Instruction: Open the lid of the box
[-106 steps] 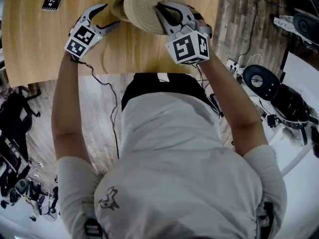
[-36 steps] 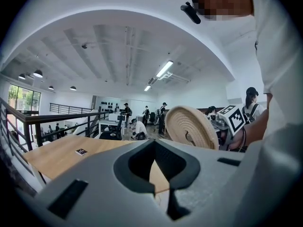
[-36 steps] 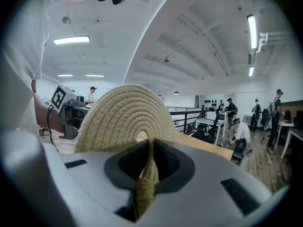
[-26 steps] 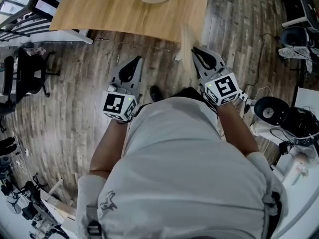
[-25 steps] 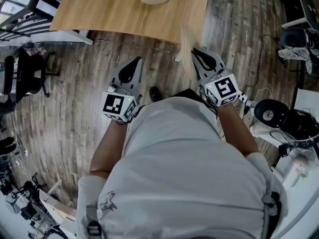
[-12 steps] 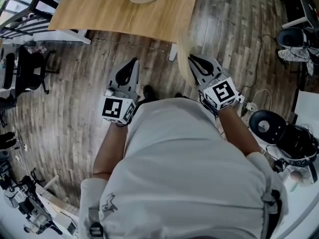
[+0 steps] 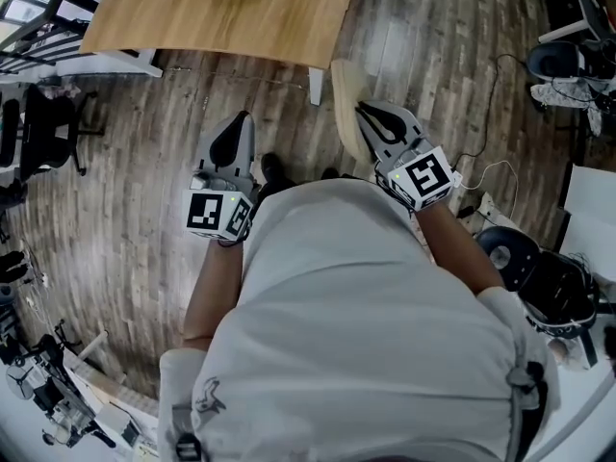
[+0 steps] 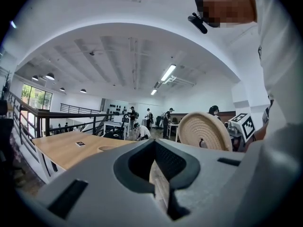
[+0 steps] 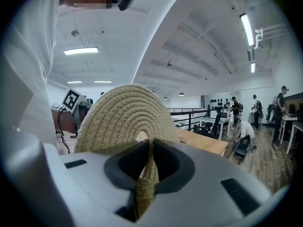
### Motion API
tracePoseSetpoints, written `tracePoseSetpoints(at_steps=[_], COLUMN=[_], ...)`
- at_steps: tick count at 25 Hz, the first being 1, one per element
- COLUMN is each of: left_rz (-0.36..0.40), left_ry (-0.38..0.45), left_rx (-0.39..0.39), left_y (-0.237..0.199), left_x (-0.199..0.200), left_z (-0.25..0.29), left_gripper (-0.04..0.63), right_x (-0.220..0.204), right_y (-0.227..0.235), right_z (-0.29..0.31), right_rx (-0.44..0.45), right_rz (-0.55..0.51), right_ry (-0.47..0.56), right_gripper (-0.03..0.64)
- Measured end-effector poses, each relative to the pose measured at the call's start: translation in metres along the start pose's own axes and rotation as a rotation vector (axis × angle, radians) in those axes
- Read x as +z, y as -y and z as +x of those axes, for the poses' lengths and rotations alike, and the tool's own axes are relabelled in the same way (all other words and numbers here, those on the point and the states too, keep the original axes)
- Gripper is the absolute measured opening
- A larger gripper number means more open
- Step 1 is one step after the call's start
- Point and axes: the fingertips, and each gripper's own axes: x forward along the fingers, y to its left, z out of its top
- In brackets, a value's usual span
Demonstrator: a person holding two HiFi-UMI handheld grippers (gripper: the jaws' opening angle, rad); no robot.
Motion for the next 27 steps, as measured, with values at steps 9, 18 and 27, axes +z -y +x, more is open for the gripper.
tracePoseSetpoints(at_steps=[9, 18, 27], left_rz=[0.029, 0.049, 0.059], left_ry=[0.003, 0.003, 0.001], left_rx=[0.017, 0.029, 0.023], left_y=[0.014, 0.02, 0.028], left_x=[0.002, 0.003, 0.002], left_z=[-0.011, -0.021, -0.023], left_gripper=[0.006, 0.006, 0.006], right_x=[0.0, 0.002, 0.007], right_y=[-0.007, -0.013, -0.016], right_z=[-0.009, -0.013, -0.018], right_rx=[0.028, 0.042, 0.043], right_rz=[0.007, 0.006, -0.007], right_ry=[0.015, 0.026, 0.039], right_gripper=[0.037, 0.037, 0.037])
